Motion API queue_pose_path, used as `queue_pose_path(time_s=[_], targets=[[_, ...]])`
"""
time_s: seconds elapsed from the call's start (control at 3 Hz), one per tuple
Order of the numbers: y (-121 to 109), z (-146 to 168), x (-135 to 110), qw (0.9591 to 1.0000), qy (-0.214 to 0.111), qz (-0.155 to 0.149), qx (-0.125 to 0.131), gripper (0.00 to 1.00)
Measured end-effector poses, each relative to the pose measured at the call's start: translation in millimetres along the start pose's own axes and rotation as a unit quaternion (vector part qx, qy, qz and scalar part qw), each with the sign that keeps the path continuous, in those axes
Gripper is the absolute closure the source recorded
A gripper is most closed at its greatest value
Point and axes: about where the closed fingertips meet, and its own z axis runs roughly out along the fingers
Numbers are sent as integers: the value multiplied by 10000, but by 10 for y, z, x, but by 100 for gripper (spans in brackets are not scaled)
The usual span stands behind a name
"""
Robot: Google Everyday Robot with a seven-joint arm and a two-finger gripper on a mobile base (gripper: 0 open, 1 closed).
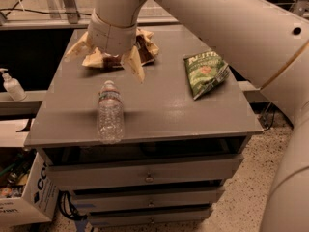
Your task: Place water bottle upright
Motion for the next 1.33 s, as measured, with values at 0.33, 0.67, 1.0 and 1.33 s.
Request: queue_pose_path(time_s=[0.33, 0.67, 1.0, 1.33], targets=[[36, 11, 114, 9980, 333, -470, -256, 0], [113, 108, 217, 9947, 439, -715, -598, 0], [219, 278, 252, 9919, 418, -774, -916, 0], [288, 430, 234, 9903, 362, -776, -1091, 0]])
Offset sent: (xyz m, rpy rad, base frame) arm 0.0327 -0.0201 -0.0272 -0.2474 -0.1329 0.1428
